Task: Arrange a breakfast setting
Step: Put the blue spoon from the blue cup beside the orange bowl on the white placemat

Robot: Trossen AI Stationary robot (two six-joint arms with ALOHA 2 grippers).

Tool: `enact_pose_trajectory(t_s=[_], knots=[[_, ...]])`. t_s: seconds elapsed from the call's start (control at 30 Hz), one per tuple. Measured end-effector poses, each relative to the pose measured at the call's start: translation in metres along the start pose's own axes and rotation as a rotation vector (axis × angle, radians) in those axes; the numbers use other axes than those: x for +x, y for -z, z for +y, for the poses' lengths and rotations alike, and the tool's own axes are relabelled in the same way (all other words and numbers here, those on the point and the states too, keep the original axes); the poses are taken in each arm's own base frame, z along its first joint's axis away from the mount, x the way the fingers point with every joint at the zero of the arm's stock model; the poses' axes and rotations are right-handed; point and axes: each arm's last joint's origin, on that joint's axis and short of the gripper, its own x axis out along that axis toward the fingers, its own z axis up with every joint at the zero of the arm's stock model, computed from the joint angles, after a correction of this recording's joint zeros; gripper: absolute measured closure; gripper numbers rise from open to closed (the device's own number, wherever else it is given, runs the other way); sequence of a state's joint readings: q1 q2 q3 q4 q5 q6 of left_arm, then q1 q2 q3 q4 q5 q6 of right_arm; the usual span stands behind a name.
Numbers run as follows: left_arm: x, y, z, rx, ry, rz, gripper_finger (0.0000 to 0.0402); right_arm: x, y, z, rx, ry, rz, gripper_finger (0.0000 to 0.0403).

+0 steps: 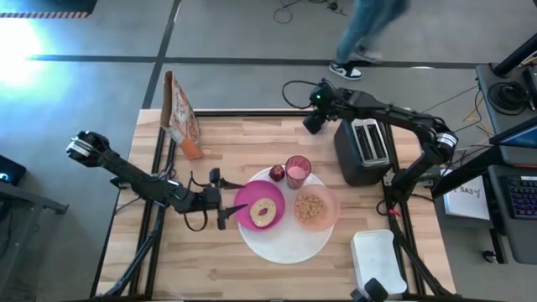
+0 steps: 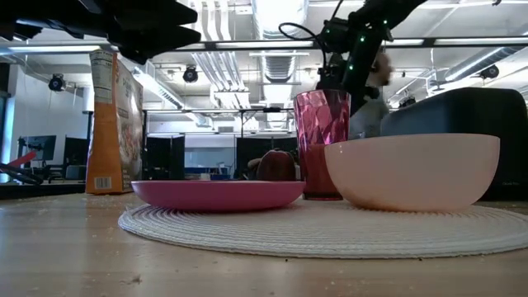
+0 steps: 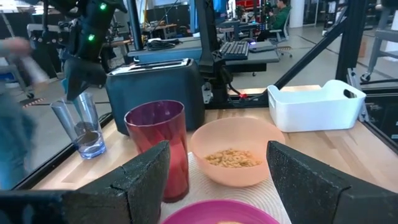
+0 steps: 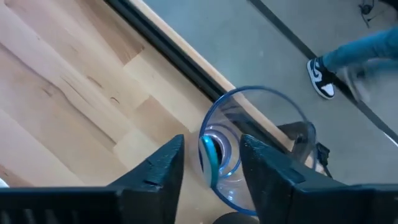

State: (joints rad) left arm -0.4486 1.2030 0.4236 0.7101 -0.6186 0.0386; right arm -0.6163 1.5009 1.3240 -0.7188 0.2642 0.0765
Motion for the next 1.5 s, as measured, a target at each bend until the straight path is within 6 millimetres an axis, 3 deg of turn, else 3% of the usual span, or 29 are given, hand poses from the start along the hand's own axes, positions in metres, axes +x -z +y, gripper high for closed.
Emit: enact_pose_trajectory(t_s=[0.47,0.83,1.13,1.33,1.5], knots=[[0.001,0.000,0.001,0.005,0.002,0.000,0.0151,-0.004,-0.002,-0.014,0.031,0.017,-0.007,0.0384],[0.001,0.000,0.001,0.005,0.002,0.000,0.0151,-0.015,-0.010,-0.015,-0.002,-0.015,-0.013,0.0394],[0.001,0.000,0.000,-0.011,0.031,-0.006,0.0151,-0.050,-0.024,-0.023,-0.021,-0.018,-0.005,0.0394],[0.001,-0.001,-0.001,-0.028,0.056,-0.009,0.0151,-0.087,-0.035,-0.030,0.003,-0.054,-0.063,0.0394],[0.001,-0.005,0.000,0.016,0.054,-0.046,0.0151,-0.122,-0.041,-0.027,0.009,-0.193,-0.108,0.0394]])
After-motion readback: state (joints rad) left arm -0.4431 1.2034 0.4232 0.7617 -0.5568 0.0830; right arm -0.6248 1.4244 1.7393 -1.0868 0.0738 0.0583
